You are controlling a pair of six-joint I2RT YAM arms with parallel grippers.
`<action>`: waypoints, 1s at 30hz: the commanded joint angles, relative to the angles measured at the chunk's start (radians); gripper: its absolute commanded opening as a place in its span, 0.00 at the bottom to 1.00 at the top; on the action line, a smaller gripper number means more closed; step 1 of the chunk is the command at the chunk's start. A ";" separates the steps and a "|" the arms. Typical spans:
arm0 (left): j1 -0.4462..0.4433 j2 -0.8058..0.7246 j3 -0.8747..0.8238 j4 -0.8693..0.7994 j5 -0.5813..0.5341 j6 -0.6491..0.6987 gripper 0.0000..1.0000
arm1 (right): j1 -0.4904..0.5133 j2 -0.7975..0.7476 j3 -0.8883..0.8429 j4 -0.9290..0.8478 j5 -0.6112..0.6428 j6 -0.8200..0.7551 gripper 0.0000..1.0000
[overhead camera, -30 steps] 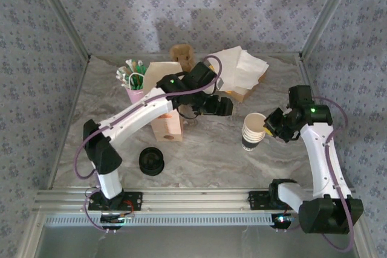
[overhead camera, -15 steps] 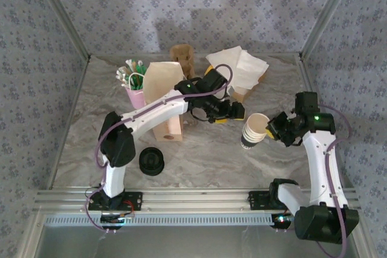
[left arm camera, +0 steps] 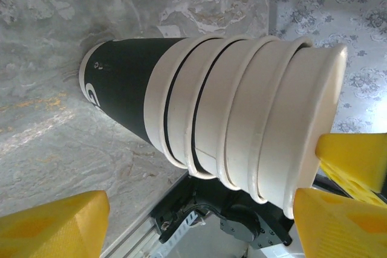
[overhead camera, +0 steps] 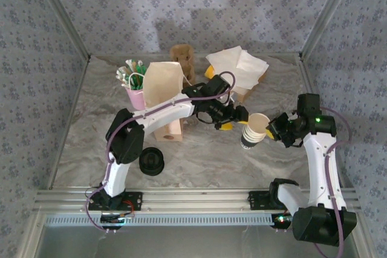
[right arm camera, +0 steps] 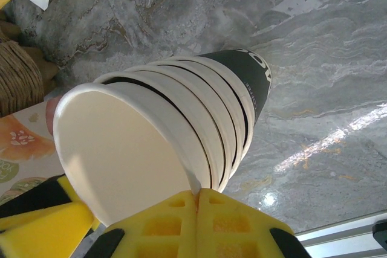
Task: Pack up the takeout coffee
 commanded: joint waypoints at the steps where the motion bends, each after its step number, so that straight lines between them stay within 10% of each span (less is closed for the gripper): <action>1: -0.005 0.015 -0.001 0.050 0.050 -0.032 0.79 | -0.010 -0.013 -0.015 -0.004 -0.026 0.014 0.00; 30: 0.007 -0.056 -0.174 0.361 0.041 -0.201 0.79 | -0.093 -0.043 -0.042 0.004 -0.099 0.015 0.00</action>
